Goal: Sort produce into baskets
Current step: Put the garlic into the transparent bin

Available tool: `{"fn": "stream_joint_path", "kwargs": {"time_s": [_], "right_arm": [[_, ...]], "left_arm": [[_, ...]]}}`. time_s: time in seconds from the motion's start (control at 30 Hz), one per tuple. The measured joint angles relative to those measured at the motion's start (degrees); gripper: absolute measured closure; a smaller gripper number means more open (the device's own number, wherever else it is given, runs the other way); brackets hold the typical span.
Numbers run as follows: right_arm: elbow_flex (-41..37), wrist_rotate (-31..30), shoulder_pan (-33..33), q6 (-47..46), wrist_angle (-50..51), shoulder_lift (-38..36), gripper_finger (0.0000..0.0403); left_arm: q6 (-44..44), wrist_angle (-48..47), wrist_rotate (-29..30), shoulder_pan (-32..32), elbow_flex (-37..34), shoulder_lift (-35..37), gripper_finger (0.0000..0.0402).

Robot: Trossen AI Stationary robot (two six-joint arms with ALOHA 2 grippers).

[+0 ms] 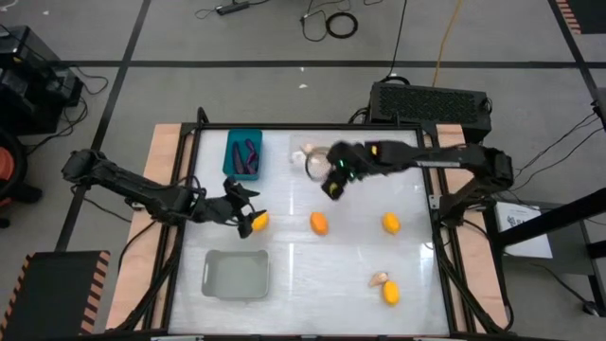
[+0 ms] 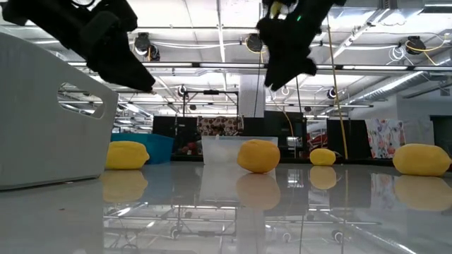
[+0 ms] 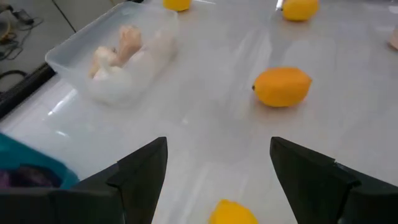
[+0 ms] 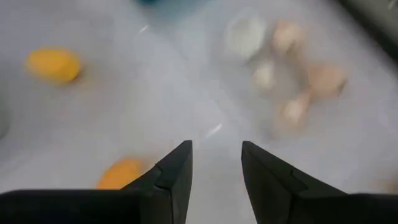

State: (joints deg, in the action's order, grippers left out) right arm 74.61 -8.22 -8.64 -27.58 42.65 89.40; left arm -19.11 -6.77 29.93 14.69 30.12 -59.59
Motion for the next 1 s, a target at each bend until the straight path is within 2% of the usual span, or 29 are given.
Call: {"fn": "stream_joint_path", "kwargs": {"time_s": [0.2, 0.33, 0.43, 0.57, 0.73, 1.0], "right_arm": [[0.0, -0.2, 17.1, -14.6, 7.6, -2.9, 0.0273], [0.0, -0.4, 28.2, -19.4, 8.0, -2.8, 0.0273], [0.0, -0.9, 33.8, -22.6, 6.9, -2.5, 0.0273], [0.0, -0.8, 38.5, -25.8, 6.0, -2.5, 0.0273], [0.0, -0.8, 42.5, -24.0, 6.6, -2.1, 0.0273], [0.0, 1.0, 44.0, -25.6, 14.1, 2.6, 0.0261]], "left_arm": [[3.2, 0.0, -1.1, -1.8, 0.1, 0.0, 0.0112], [3.6, 0.1, -1.0, -3.3, 0.1, 0.0, 0.0112], [3.6, 0.3, -0.8, -5.2, 0.1, 0.0, 0.0112], [3.6, 0.5, -0.8, -7.6, 0.1, 0.0, 0.0112], [3.5, 2.5, -0.7, -9.8, 0.1, 0.0, 0.0112], [3.4, 1.7, -3.2, -9.8, 0.1, 0.0, 0.0112]]}}
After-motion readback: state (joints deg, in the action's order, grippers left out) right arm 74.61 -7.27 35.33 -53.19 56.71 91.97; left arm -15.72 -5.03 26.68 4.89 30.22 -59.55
